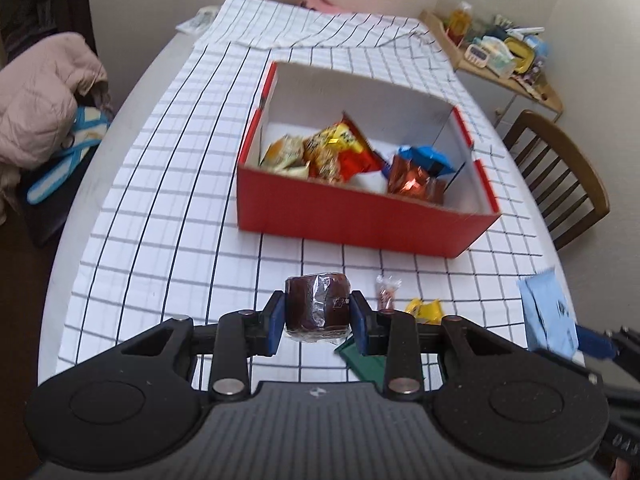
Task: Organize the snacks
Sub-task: 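Carry both snacks into the red box and open both tools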
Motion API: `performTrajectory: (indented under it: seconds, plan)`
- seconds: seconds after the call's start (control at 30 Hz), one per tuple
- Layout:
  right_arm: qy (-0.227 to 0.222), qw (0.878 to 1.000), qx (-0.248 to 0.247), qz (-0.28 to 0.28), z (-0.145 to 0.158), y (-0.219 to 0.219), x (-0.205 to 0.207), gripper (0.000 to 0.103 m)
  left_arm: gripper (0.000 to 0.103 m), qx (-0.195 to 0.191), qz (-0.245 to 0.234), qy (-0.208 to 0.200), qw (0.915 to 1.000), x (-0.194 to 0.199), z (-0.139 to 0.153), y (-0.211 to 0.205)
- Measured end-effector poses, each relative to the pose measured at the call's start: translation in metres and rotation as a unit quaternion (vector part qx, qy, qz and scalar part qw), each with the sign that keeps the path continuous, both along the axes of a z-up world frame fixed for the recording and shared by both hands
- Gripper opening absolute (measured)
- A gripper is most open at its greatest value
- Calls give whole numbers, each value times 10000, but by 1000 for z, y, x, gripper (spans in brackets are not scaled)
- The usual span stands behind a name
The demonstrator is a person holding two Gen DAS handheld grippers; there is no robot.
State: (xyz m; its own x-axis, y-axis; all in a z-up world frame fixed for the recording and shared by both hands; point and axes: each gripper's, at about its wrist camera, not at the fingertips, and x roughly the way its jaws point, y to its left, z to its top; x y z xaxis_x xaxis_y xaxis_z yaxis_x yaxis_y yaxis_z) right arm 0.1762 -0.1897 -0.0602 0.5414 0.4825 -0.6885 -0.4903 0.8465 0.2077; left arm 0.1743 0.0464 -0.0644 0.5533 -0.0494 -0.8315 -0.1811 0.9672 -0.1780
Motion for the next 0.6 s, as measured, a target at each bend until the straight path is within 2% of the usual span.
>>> performTrajectory:
  seconds: [0.23, 0.6]
  plan:
    - [-282, 9995, -74, -128, 22, 15, 26, 47, 33, 133, -20, -219, 9997, 17, 21, 0]
    - [-355, 9988, -137, -317, 30, 35, 78, 47, 33, 420, 21, -357, 9985, 60, 36, 3]
